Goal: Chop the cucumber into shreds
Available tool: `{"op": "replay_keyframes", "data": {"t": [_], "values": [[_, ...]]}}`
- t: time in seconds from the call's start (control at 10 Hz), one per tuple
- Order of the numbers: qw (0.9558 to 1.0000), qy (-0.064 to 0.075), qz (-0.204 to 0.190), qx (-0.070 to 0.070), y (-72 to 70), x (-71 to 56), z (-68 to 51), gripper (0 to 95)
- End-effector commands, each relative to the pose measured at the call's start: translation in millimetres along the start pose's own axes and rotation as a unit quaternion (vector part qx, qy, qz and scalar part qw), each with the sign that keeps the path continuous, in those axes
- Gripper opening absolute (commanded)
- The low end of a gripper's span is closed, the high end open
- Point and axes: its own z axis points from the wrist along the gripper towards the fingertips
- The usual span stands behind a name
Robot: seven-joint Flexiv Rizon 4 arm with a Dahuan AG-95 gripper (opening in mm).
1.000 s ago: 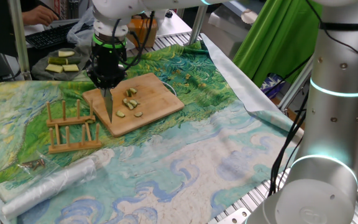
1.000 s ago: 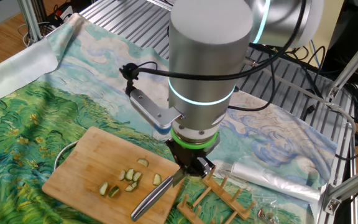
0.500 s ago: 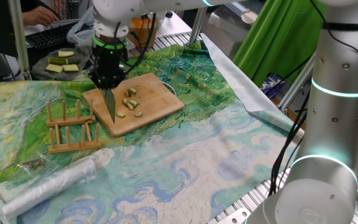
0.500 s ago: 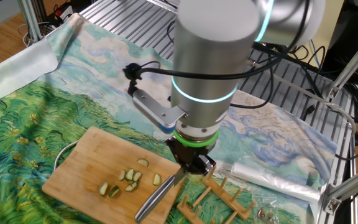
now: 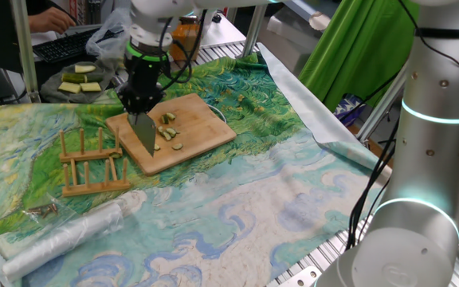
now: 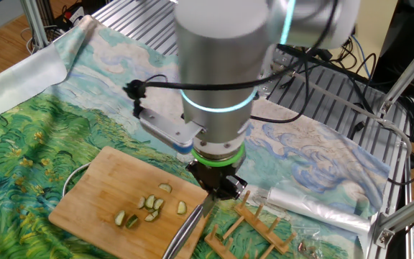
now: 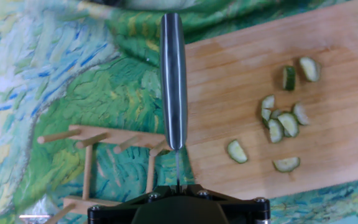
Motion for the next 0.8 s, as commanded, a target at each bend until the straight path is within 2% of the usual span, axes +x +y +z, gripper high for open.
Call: {"op": "replay_keyframes", "data": {"t": [0.1,0.3,0.4,0.8], "values": [[0.9989,-0.006,0.045,0.011,21.5,2.0,-1.2,0.0],[0.9985,-0.007,0.052,0.011,35.2,3.9,-1.0,0.0],[0.9984,-0.012,0.053,0.013,39.3,4.0,0.2,0.0],[0.9979,-0.03,0.054,0.02,45.2,0.4,12.3,0.0]]}}
